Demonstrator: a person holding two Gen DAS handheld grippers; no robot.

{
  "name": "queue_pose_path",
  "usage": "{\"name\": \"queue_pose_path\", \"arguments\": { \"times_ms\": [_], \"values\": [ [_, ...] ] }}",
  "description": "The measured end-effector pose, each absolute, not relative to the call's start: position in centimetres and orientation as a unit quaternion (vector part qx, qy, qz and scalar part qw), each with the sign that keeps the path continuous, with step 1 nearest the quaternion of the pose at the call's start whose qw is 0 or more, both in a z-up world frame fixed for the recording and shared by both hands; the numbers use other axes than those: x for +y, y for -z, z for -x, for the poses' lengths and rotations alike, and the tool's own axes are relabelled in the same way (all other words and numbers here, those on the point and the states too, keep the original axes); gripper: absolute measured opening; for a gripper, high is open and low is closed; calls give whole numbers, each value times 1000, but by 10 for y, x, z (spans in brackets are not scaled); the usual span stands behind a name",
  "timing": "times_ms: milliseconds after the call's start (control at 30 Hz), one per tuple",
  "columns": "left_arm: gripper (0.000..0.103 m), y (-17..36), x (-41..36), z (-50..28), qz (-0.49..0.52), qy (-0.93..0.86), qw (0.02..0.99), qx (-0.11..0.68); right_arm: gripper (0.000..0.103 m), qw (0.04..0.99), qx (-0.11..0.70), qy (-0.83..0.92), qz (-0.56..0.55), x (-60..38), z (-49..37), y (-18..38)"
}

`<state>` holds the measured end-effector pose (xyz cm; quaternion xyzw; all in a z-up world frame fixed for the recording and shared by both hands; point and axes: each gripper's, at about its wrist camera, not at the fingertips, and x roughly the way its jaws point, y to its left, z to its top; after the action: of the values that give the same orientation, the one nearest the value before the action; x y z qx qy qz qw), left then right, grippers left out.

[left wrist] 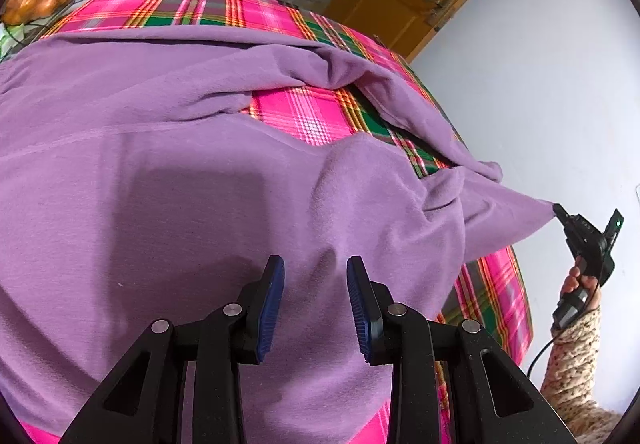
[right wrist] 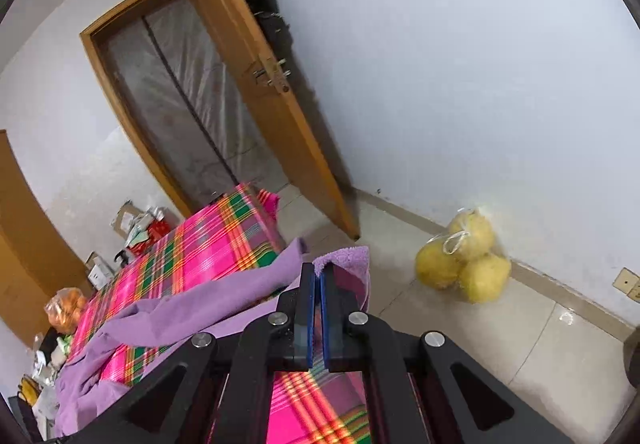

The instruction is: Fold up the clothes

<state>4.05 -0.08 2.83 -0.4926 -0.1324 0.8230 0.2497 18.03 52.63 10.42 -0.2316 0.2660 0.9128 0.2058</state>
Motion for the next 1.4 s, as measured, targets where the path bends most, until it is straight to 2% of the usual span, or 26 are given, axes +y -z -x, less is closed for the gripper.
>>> {"name": "queue_pose_path", "arguments": {
  "times_ms": [500, 1000, 1100, 1233, 1400],
  "values": [
    [33, -27, 13, -43, 503, -816, 261, -116, 2, 266, 257, -893, 256, 571, -197, -90],
    [33, -22, 19, -45, 514, -810, 260, -107, 3, 276, 349, -822, 355, 601, -210, 5],
    [33, -22, 17, -45, 514, -810, 260, -109, 3, 280, 342, -816, 373, 600, -206, 8],
    [33, -22, 14, -46, 514, -810, 258, -111, 9, 299, 334, -807, 384, 598, -205, 6],
    [33, -23, 11, -45, 513, -812, 255, -112, 9, 309, 312, -815, 378, 588, -203, -12]
  ]
}}
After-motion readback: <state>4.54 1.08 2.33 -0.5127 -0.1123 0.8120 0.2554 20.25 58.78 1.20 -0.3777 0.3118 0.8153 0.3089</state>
